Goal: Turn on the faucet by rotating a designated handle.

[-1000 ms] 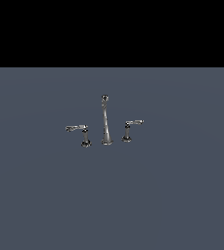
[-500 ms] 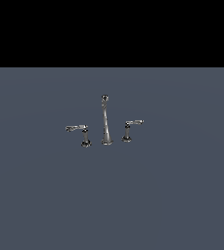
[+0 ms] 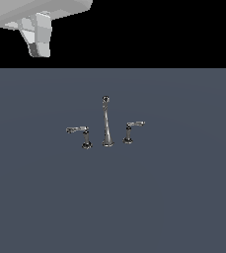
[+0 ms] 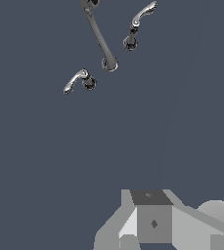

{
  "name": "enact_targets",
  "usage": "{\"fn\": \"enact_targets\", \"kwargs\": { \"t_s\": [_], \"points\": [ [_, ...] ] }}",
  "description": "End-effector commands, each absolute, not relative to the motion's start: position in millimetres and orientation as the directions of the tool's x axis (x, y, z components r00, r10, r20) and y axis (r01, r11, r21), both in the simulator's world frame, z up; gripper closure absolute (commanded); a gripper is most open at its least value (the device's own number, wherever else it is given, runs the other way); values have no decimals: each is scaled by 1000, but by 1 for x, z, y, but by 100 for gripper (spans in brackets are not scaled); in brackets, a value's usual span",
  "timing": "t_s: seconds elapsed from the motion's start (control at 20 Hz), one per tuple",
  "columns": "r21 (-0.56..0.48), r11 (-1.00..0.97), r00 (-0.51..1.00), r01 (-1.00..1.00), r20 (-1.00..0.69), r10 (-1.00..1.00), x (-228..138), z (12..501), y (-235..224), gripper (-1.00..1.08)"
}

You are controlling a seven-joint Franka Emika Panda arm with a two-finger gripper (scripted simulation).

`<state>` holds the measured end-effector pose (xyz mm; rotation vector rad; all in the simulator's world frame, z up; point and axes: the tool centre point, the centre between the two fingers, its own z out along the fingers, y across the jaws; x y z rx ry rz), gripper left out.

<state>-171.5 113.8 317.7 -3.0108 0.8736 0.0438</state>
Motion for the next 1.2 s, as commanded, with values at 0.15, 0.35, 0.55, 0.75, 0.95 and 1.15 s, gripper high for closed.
{"fn": "enact_targets", "kwargs": {
  "t_s": [0.15,0.35,0.55,0.75,0.95,1.15],
  "points": [
    [-1,-783,783,-622,-27,-622,-148,287,130,108],
    [-2,-737,736,-676,-26,-676,-130,266,139,108],
    [-3,-689,689,-724,-25,-724,-113,247,147,108],
    [-3,-642,642,-767,-24,-767,-96,228,152,108],
    [-3,-593,593,-805,-22,-805,-79,210,157,108],
    [-3,-541,541,-841,-19,-841,-62,192,159,108]
  ]
}}
